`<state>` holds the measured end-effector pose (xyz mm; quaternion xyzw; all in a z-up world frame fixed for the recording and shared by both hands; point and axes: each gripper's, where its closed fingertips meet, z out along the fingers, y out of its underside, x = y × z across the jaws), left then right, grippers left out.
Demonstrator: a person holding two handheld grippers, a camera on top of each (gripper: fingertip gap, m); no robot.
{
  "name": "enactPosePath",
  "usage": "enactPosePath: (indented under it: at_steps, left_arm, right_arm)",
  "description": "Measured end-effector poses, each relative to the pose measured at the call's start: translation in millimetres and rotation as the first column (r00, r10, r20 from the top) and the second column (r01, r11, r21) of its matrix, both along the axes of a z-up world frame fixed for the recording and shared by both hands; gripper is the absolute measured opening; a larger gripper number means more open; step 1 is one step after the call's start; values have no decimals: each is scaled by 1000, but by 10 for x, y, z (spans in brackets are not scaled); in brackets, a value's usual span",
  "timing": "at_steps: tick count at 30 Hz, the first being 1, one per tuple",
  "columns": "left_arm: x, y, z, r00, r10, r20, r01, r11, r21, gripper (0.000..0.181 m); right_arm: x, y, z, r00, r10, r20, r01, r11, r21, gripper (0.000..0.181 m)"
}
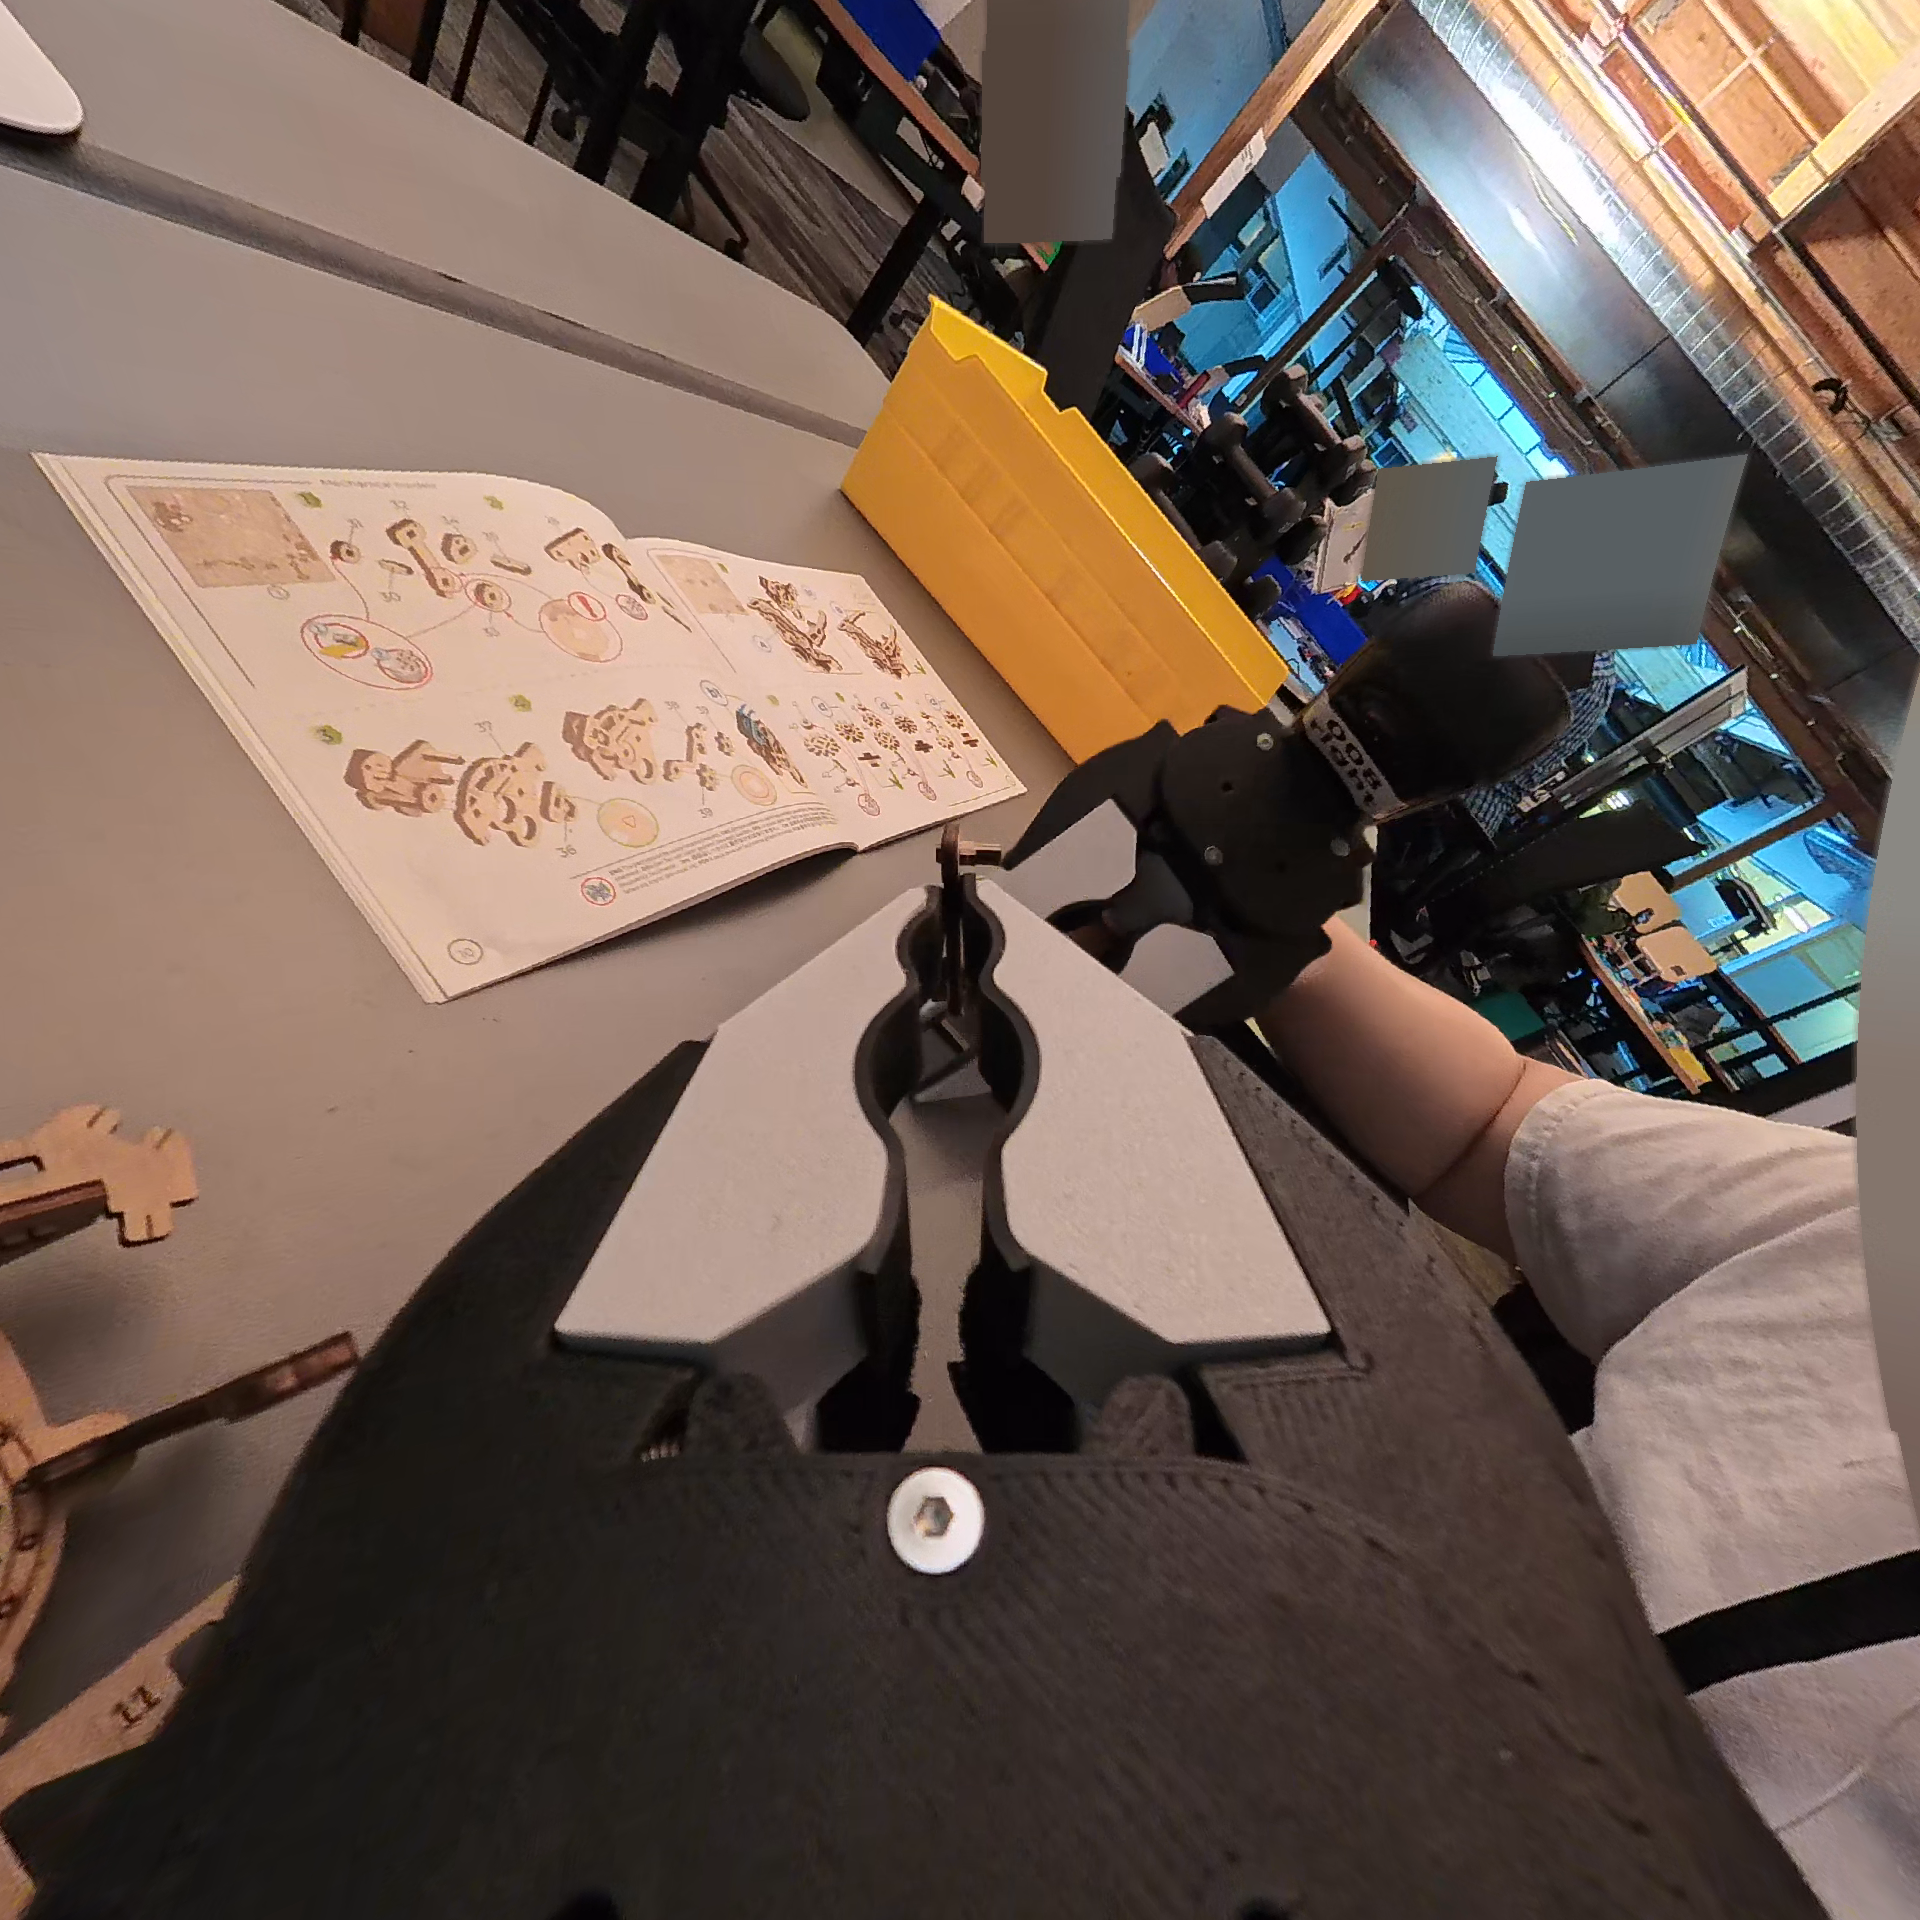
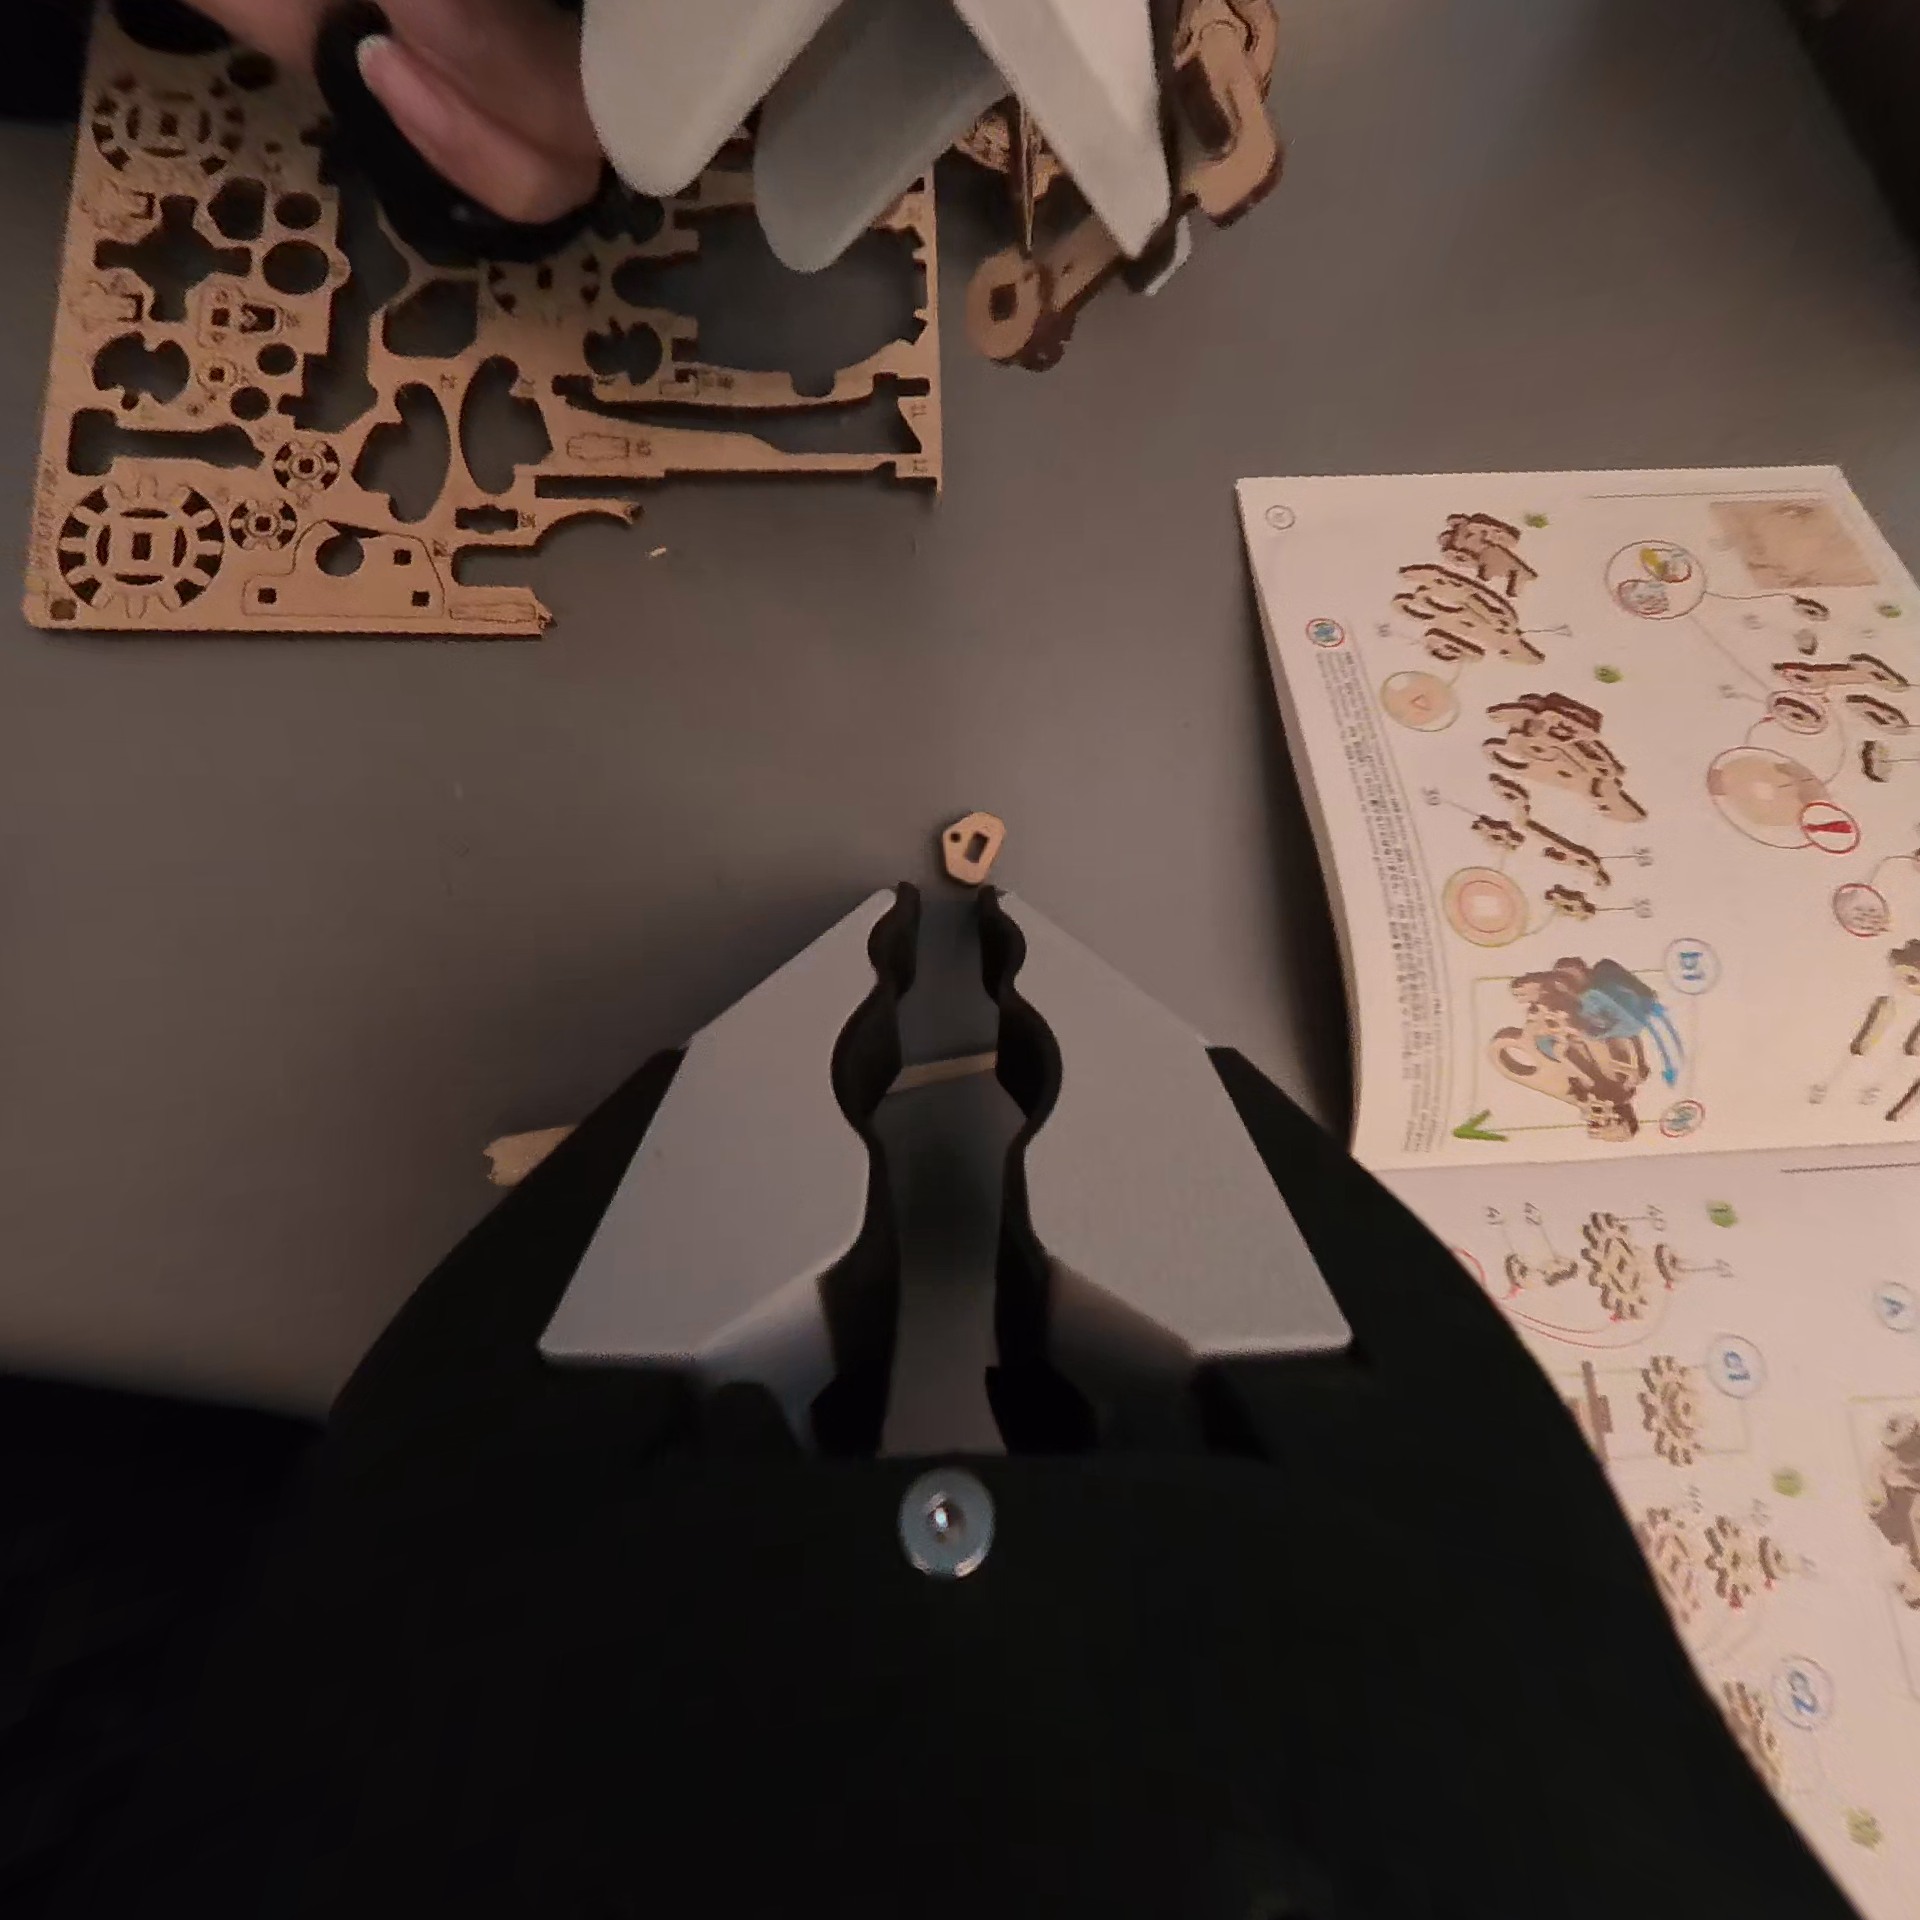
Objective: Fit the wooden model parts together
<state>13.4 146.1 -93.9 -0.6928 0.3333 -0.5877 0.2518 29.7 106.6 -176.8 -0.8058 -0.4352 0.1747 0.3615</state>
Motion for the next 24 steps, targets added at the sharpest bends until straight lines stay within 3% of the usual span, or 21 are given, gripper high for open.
enactPosePath:
  at_steps: [8,12,14,24]
  left_arm:
    - [3,-18,5,1000,-7,2,7,1000,0,0]
    - [0,-16,12,1000,-7,4,7,1000,0,0]
    - [1,-15,13,1000,-6,4,6,1000,2,0]
    - [-3,-4,13,1000,-1,3,1,1000,7,0]
  right_arm:
    - [-158,-130,19,995,97,-1,-97,995,4,8]
    - [49,62,96,999,11,34,-15,994,107,9]
    - [86,110,101,999,-34,-12,35,997,75,12]
    - [-187,-101,-1,998,67,7,-67,998,0,13]
